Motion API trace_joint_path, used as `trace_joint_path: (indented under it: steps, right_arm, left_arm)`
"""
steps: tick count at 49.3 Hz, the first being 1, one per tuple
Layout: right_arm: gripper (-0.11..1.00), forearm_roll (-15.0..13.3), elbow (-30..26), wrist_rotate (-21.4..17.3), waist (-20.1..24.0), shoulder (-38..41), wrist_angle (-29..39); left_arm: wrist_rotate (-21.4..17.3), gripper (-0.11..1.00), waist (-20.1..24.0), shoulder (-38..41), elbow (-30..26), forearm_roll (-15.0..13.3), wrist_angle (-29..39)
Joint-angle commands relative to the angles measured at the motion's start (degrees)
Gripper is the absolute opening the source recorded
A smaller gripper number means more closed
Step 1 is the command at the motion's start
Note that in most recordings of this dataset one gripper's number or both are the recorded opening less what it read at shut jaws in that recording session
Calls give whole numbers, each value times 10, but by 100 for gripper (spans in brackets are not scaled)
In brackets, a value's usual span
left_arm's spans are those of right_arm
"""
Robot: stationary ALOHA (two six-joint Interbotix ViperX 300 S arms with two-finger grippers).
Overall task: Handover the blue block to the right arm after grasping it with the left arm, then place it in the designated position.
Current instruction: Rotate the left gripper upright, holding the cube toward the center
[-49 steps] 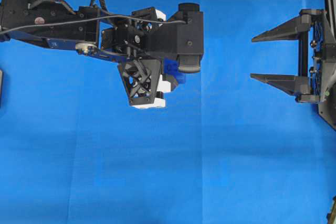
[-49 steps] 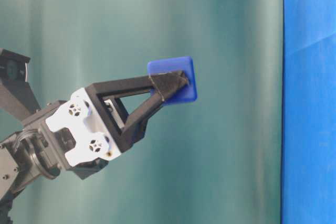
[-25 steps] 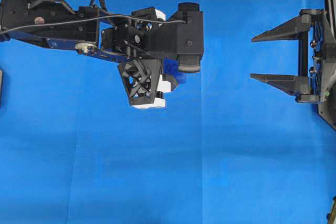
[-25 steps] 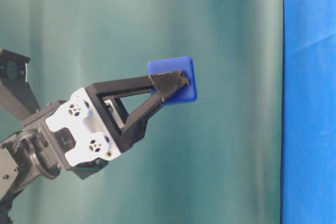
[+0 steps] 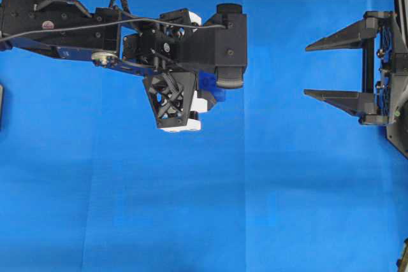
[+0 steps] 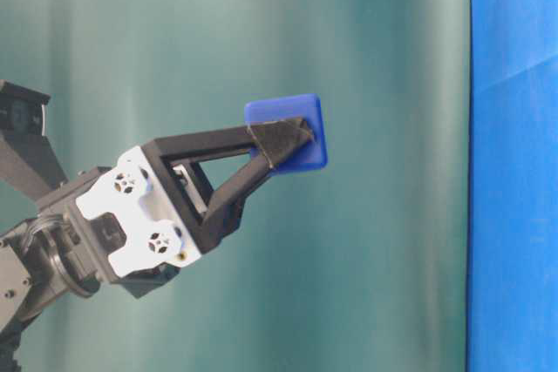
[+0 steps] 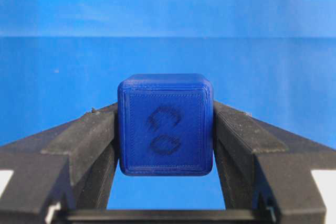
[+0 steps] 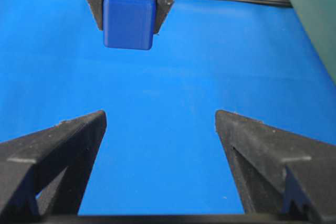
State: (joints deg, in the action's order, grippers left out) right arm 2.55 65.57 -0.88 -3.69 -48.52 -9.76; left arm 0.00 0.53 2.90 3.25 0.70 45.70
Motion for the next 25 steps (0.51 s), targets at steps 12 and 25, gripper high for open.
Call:
trace_joint_path:
  steps: [12,25]
  right_arm:
    - [93,2,-12,-1,-1,0,2]
    - [93,2,-12,-1,-1,-1,2]
  left_arm:
    - [0,46,-1,-27,-11,1,-9]
    - [0,46,-1,-60,25,4,-78]
